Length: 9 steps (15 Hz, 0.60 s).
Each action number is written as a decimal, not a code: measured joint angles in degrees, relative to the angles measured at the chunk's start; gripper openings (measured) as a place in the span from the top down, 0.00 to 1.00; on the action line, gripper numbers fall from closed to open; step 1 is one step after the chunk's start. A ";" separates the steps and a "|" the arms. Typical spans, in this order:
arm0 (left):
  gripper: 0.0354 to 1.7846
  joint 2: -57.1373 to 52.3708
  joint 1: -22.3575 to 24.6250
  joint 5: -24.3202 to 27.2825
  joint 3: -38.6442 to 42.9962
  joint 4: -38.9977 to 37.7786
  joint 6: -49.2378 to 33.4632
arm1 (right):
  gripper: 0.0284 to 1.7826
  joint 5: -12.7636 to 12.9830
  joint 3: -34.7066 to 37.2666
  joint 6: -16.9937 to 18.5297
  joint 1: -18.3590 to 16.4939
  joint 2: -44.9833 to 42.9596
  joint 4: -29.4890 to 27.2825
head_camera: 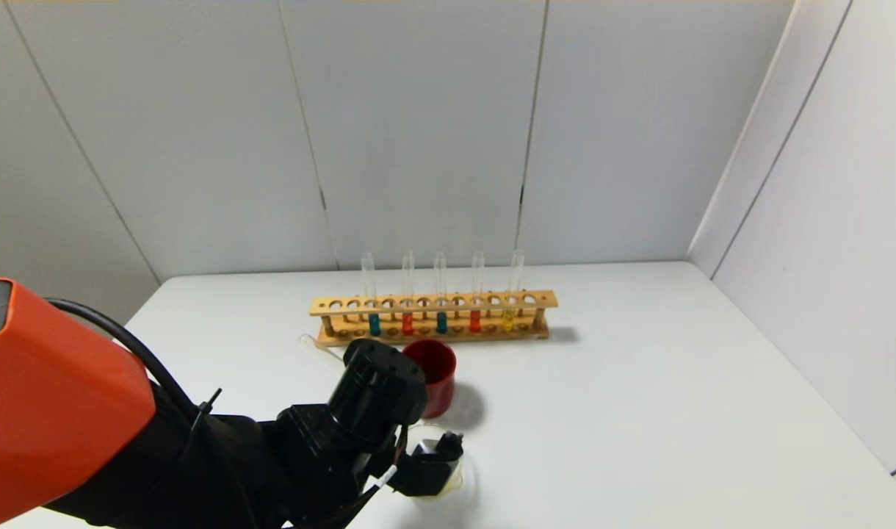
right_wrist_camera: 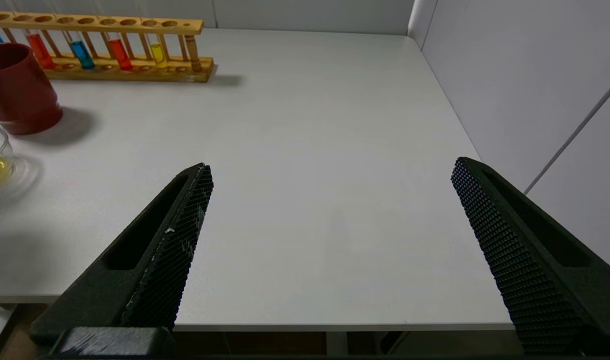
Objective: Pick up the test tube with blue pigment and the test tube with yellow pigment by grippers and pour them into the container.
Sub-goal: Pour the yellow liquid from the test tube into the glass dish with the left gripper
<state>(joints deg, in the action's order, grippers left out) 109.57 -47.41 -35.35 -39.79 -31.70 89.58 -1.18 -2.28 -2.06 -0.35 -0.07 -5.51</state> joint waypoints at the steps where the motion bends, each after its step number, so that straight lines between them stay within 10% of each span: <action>1: 0.83 0.10 0.00 -0.04 0.00 0.00 0.06 | 0.02 0.00 0.00 -0.02 0.00 0.00 0.00; 9: 0.83 0.60 -0.05 -0.20 -0.21 0.00 0.67 | 0.02 -0.02 0.00 -0.02 0.00 0.00 0.02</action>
<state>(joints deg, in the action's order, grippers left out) 110.17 -47.46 -35.55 -40.00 -31.70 90.25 -1.21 -2.28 -2.08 -0.35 -0.07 -5.49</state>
